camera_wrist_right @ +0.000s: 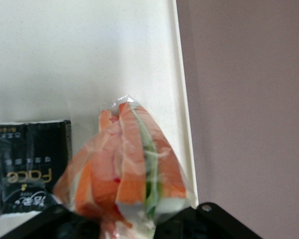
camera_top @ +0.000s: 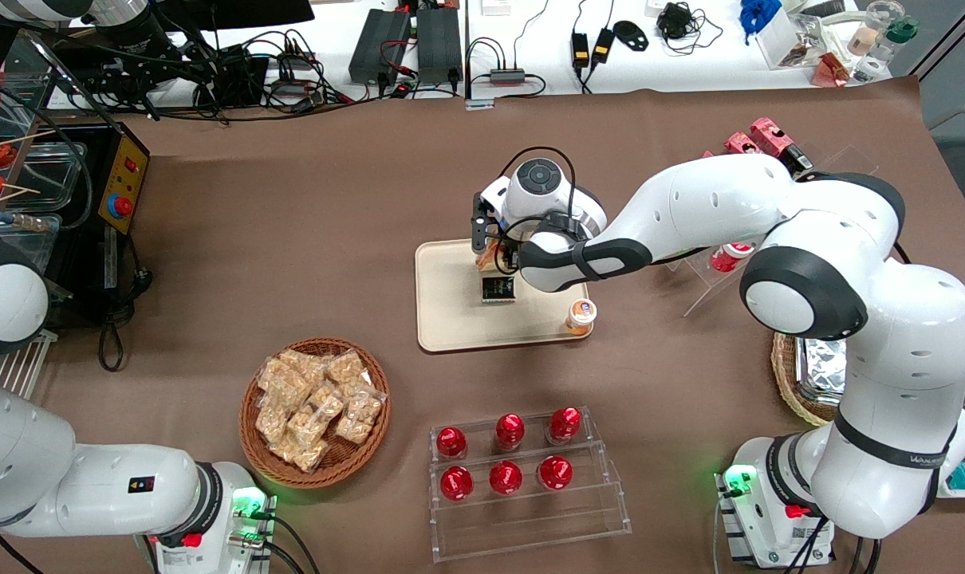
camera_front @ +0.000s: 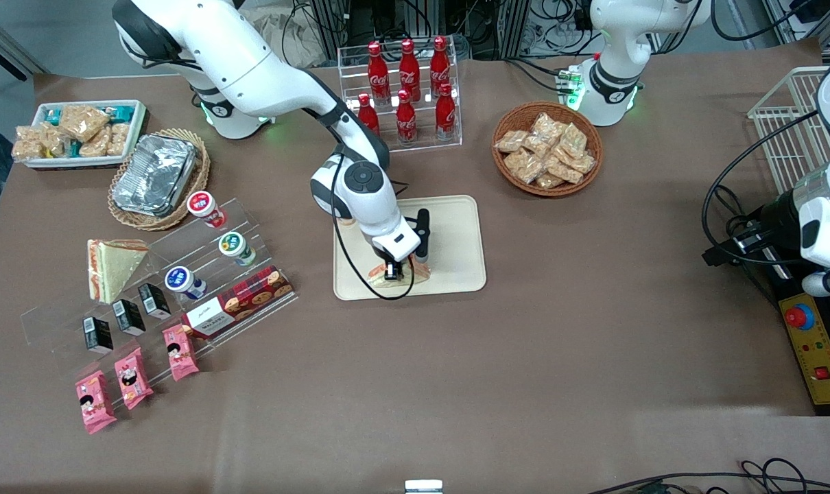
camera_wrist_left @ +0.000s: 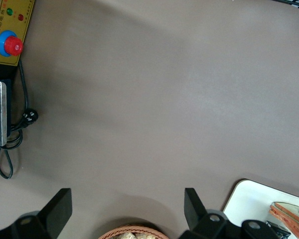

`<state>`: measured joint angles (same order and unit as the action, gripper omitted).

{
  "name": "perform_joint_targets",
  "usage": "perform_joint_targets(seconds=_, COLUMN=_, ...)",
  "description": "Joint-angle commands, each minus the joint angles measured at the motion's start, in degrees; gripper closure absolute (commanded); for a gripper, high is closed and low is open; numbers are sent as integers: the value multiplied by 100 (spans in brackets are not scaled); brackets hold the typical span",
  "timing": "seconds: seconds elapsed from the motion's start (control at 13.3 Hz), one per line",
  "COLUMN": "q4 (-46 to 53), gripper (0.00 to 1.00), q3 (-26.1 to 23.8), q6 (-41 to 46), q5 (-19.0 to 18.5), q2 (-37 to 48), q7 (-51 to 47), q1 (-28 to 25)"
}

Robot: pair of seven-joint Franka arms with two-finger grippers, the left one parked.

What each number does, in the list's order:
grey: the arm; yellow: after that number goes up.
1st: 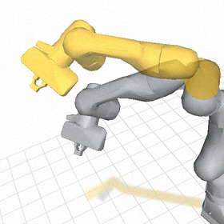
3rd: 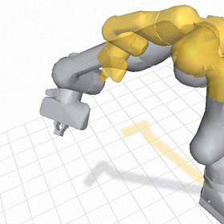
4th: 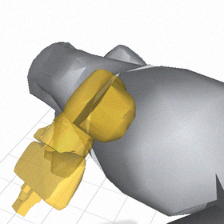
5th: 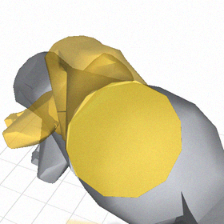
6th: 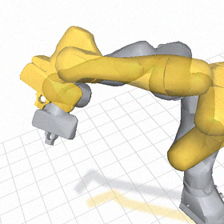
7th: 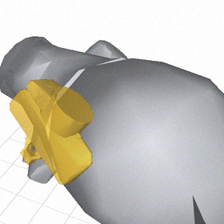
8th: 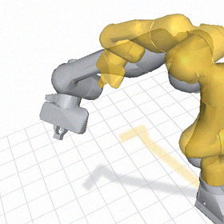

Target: Place sandwich on tray

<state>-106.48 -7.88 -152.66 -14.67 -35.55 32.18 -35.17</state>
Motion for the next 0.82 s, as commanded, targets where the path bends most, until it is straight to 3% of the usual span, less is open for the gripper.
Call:
perform_joint_targets(seconds=0.0, q4=-31, gripper=1, q3=24, q6=42, q5=-142, q2=292, q7=25, q1=107)
perform_joint_targets(seconds=0.6, q4=-14, gripper=1, q3=6, q6=1869, q5=51, q2=1919, q7=16, q1=756)
perform_joint_targets(seconds=0.75, q4=-14, gripper=1, q3=24, q6=2308, q5=427, q2=2305, q7=7, q1=994)
